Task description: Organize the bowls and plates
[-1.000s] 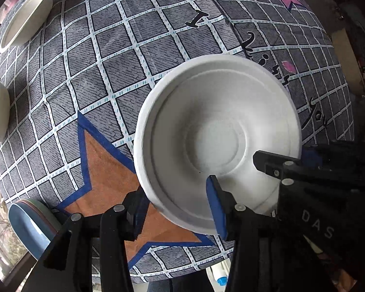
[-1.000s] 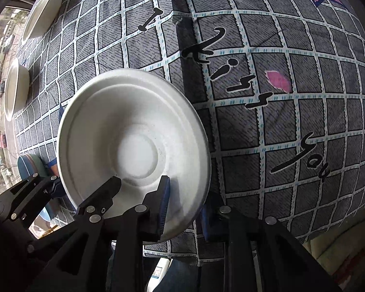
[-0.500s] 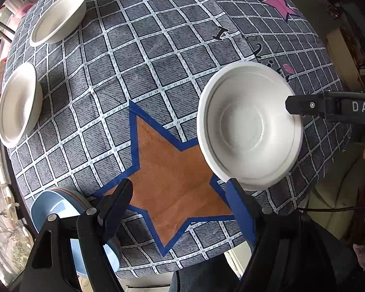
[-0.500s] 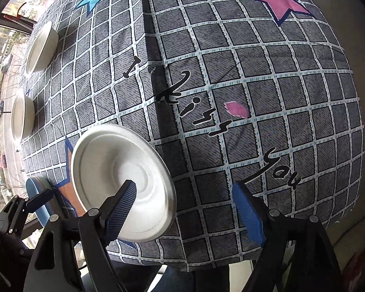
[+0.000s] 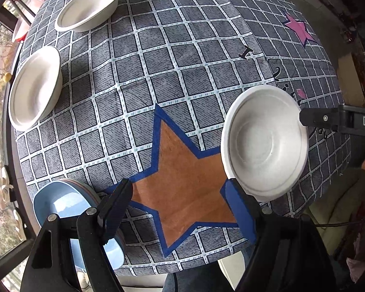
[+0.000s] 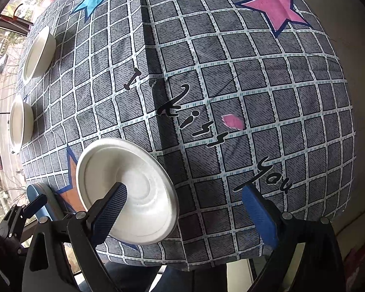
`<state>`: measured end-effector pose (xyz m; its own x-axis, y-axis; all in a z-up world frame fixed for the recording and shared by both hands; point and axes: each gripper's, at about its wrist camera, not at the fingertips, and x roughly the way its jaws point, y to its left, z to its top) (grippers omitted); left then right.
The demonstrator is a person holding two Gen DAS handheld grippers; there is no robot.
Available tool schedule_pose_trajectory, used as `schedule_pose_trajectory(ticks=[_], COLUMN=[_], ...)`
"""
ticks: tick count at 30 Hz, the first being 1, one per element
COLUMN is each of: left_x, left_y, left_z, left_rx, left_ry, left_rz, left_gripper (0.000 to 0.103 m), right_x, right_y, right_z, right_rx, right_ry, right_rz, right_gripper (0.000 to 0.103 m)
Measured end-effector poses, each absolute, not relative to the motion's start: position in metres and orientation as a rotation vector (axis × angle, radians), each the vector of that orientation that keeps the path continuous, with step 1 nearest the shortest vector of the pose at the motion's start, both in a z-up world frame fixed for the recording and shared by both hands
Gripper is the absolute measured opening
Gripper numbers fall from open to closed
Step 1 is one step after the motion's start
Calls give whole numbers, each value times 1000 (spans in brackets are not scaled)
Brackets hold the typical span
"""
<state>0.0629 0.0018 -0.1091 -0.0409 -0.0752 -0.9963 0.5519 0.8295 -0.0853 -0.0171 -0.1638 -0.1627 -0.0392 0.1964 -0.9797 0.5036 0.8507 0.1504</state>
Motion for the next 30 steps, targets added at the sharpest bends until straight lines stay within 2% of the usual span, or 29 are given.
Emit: schedule_pose_trajectory(ticks=[7,16,30], left_x=[93,164,317], left_y=[6,12,23], left_z=[-97,-71,-103], left_rx=[386,348,231], left_ry=[1516,1393,1332], left_rz=[-530,-445,-143], left_gripper=[82,82,82], right_x=[11,84,234], right_y=[-159,-154,-112], right_z=[-163,-147,-137], right_rx=[545,454,396], right_ry=[1619,1594,1541], right_rz=[-253,-190,-32], right_gripper=[96,96,96])
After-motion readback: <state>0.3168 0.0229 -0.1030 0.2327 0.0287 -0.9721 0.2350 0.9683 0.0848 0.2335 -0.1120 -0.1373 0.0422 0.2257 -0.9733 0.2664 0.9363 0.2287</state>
